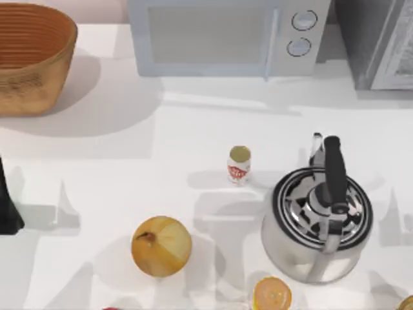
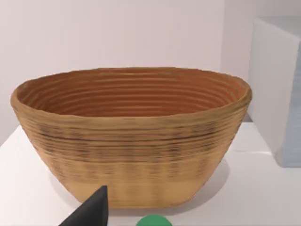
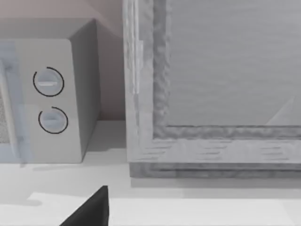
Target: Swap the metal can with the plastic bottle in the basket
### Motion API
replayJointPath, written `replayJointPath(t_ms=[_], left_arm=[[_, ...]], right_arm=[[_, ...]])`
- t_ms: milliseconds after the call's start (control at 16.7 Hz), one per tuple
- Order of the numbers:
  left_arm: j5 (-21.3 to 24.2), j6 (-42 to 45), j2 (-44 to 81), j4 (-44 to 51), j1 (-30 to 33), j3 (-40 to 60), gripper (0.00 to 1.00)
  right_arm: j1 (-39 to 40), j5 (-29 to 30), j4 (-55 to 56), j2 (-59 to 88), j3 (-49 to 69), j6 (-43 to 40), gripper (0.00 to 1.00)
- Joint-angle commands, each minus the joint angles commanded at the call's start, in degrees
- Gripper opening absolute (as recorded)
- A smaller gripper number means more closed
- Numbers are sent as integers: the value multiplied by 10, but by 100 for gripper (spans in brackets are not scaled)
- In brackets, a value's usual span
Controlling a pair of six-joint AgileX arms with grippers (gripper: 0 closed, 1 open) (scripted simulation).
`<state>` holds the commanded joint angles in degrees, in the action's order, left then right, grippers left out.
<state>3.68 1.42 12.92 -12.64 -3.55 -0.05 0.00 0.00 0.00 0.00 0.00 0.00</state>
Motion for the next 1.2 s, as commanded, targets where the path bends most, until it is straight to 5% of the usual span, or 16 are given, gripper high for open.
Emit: replayJointPath(t_ms=[720,1200], left_arm=[[128,45,577,-462,-123,-39,100],[154,54,683,-551,-148,-49,100]], right_arm=[[0,0,0,0,0,0,100],[0,0,0,0,0,0,100]])
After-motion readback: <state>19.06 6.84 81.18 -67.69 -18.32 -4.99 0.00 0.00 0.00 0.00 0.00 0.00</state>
